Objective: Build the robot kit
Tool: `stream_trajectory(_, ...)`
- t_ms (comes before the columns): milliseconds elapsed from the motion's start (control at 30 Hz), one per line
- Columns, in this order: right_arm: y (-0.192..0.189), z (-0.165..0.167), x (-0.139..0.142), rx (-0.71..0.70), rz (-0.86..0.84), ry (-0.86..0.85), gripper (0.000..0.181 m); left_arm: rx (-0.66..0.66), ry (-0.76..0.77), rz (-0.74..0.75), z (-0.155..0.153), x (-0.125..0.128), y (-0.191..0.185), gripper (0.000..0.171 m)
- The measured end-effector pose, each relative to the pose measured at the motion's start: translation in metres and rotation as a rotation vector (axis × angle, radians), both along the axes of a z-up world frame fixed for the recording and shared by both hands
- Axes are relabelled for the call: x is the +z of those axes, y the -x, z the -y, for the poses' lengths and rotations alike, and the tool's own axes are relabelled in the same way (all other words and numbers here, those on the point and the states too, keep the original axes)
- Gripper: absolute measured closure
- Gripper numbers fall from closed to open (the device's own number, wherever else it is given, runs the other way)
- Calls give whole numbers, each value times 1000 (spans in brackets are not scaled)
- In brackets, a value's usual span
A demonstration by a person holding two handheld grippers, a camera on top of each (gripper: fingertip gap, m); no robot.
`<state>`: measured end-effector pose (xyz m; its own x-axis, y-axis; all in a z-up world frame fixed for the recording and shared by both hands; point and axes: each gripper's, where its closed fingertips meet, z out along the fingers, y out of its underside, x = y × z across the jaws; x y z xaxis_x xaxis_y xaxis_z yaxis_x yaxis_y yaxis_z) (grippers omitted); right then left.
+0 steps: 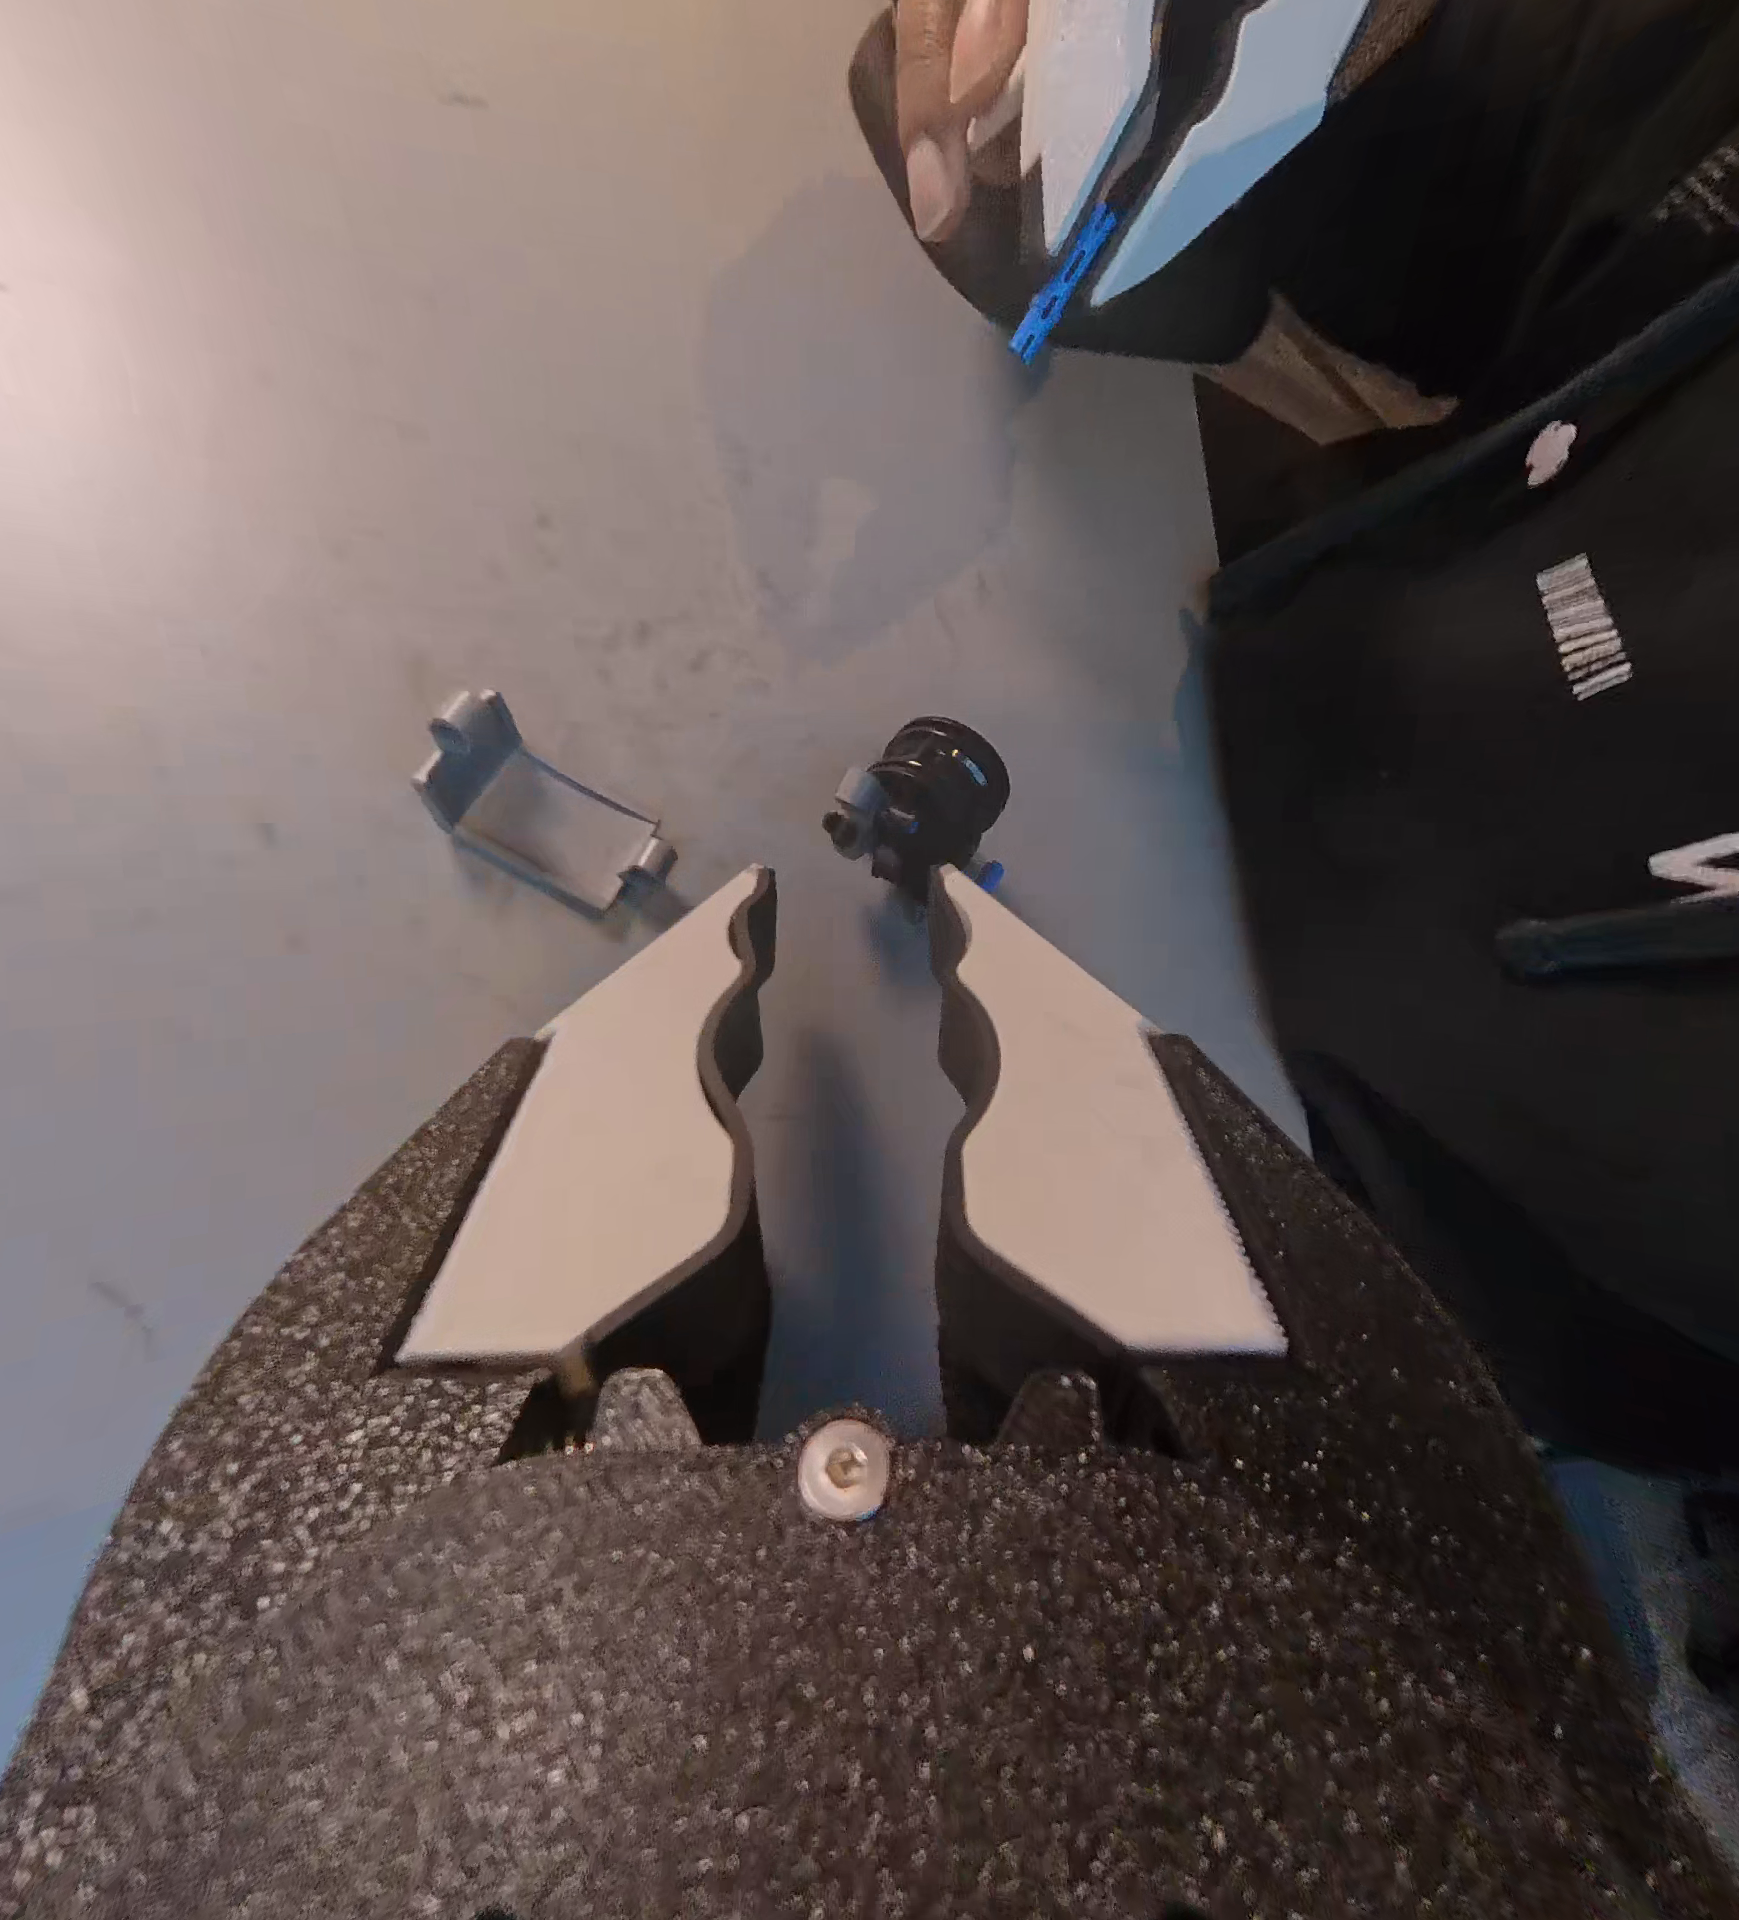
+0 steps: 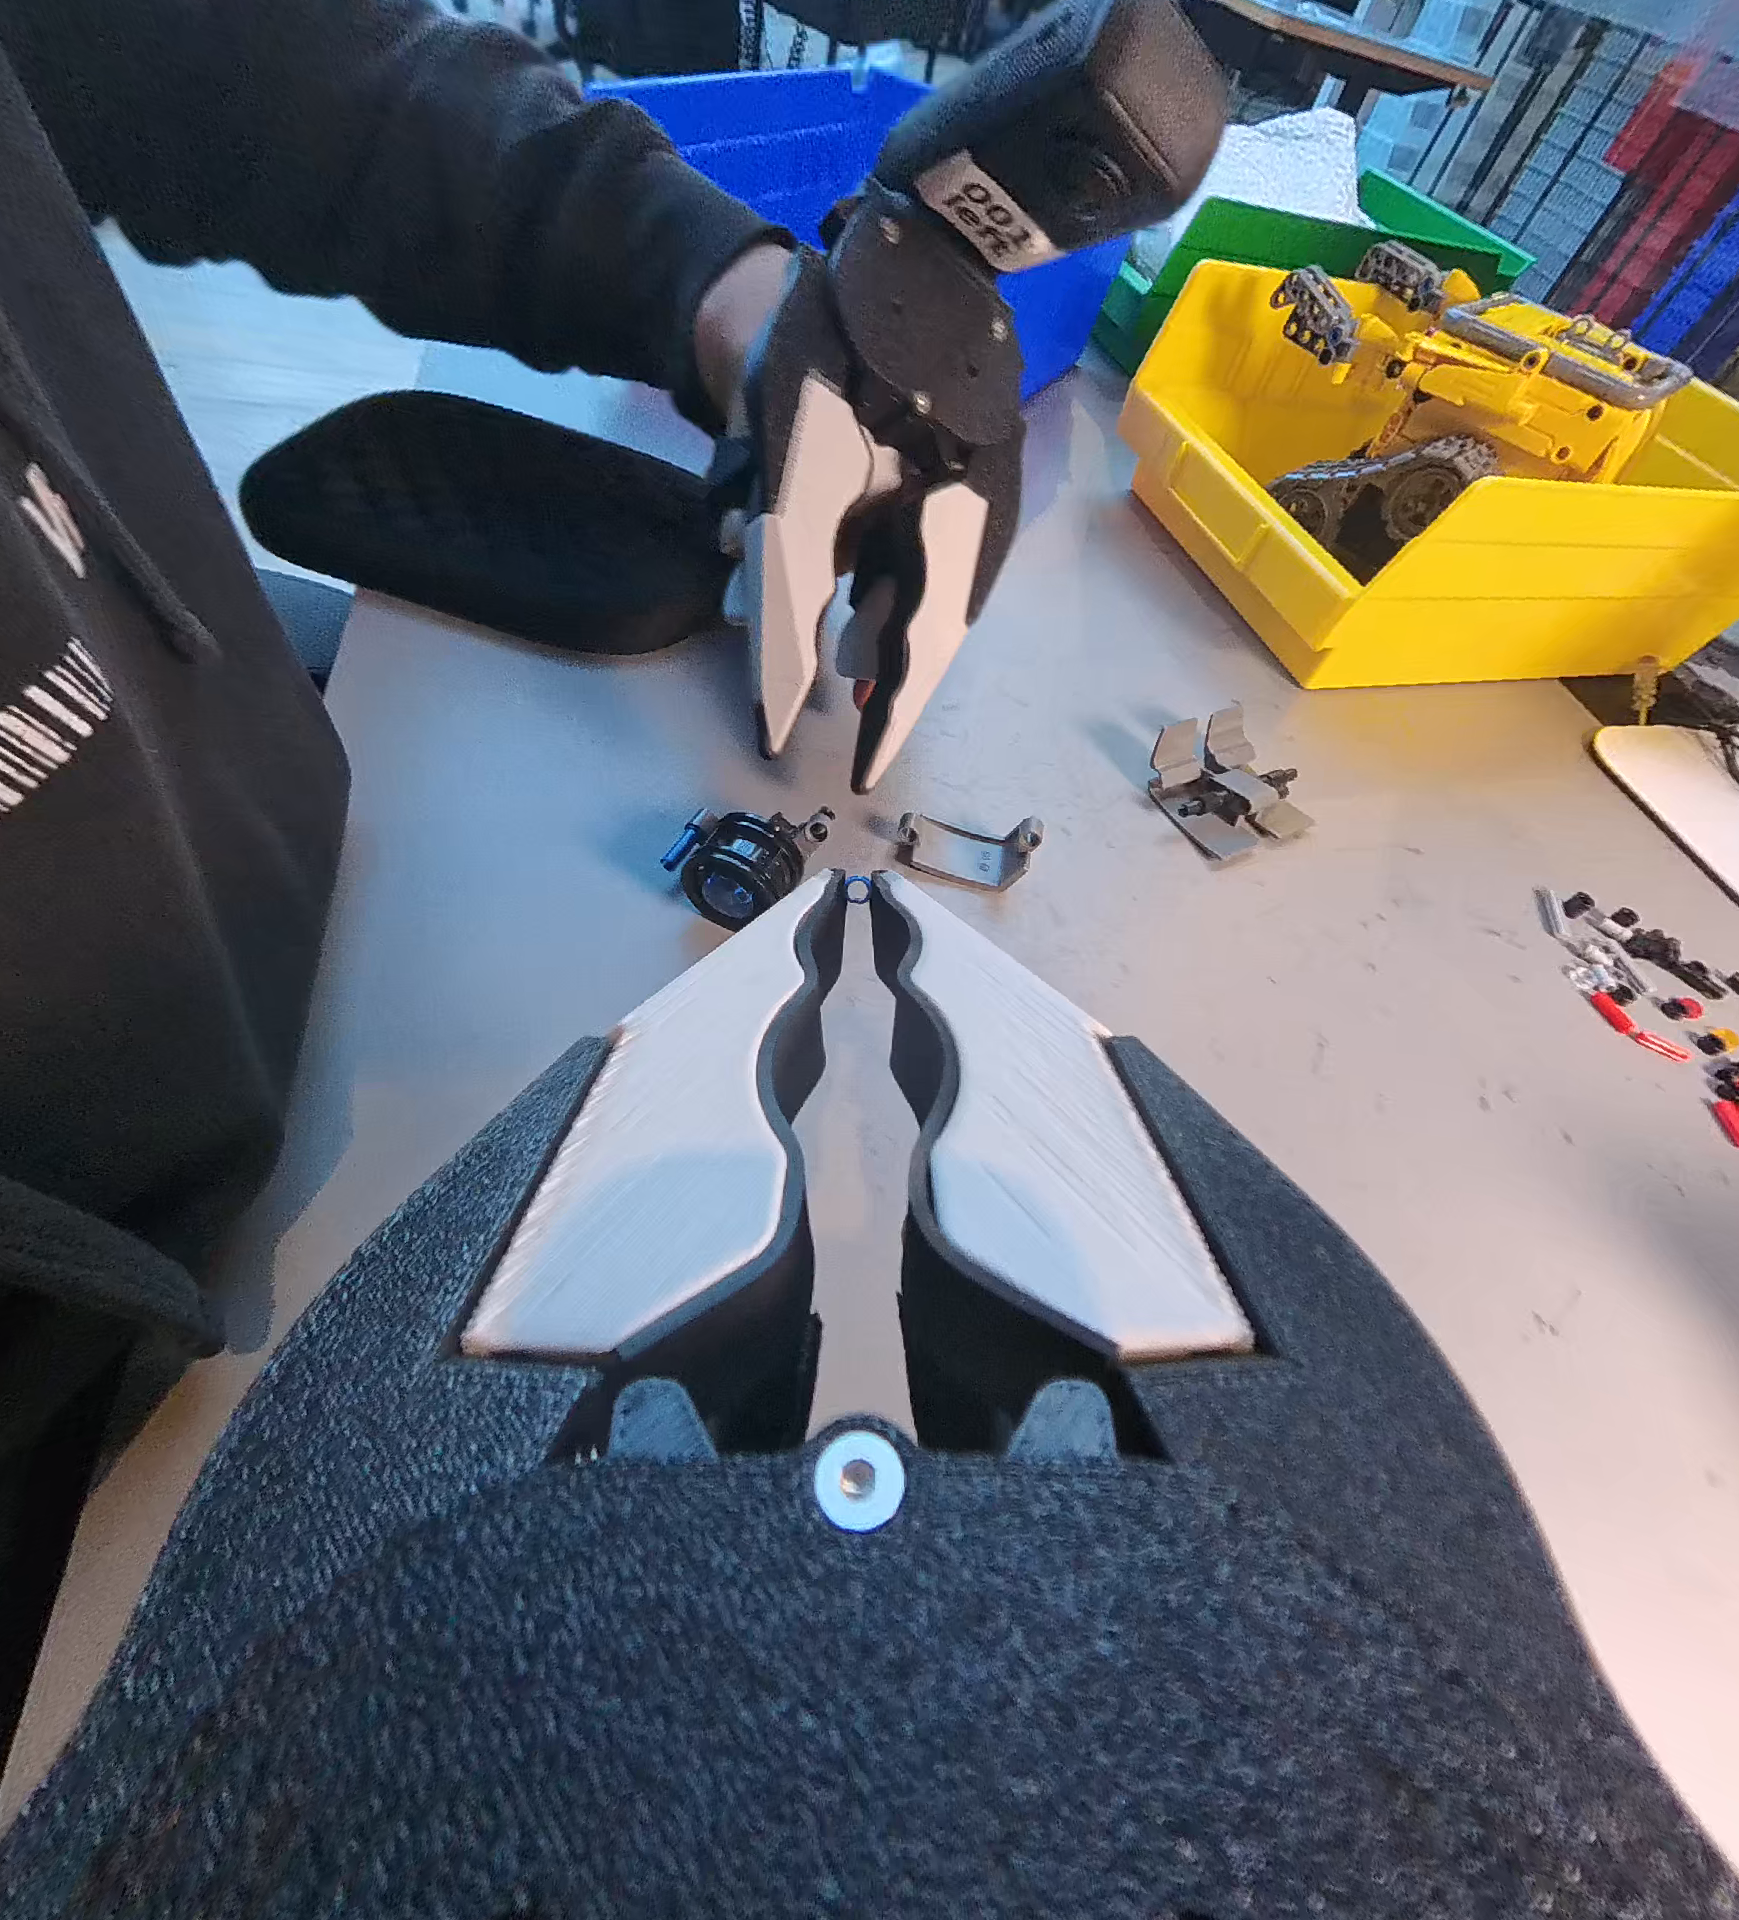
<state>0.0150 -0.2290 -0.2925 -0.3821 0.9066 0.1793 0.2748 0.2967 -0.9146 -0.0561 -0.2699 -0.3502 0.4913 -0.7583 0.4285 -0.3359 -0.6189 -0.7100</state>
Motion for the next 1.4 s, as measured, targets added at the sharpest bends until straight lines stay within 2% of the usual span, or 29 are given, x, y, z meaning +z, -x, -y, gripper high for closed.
stream_trajectory(100,0,2,-1,9,9,3,176,-137,22,2,1,-8,-1,148)
stream_trajectory(200,-1,3,-3,14,21,5,176,-210,58,40,2,-9,-8,150)
stream_trajectory(367,-1,2,-5,17,28,14,176,-233,102,107,-1,-4,-15,155)
stream_trajectory(633,2,1,-6,23,28,20,176,-247,102,67,-2,-10,-19,164)
stream_trajectory(800,4,2,-9,28,30,20,176,-187,76,72,-7,-8,-29,166)
stream_trajectory(900,9,2,-7,26,7,40,176,-118,33,188,-14,15,-37,166)
stream_trajectory(1100,21,-8,25,11,-89,321,177,20,-199,272,-38,53,-46,167)
stream_trajectory(1267,24,-20,31,-22,-92,475,176,95,-365,216,-50,71,-44,167)
stream_trajectory(1400,25,-20,34,-19,-107,518,176,133,-413,178,-54,75,-42,167)
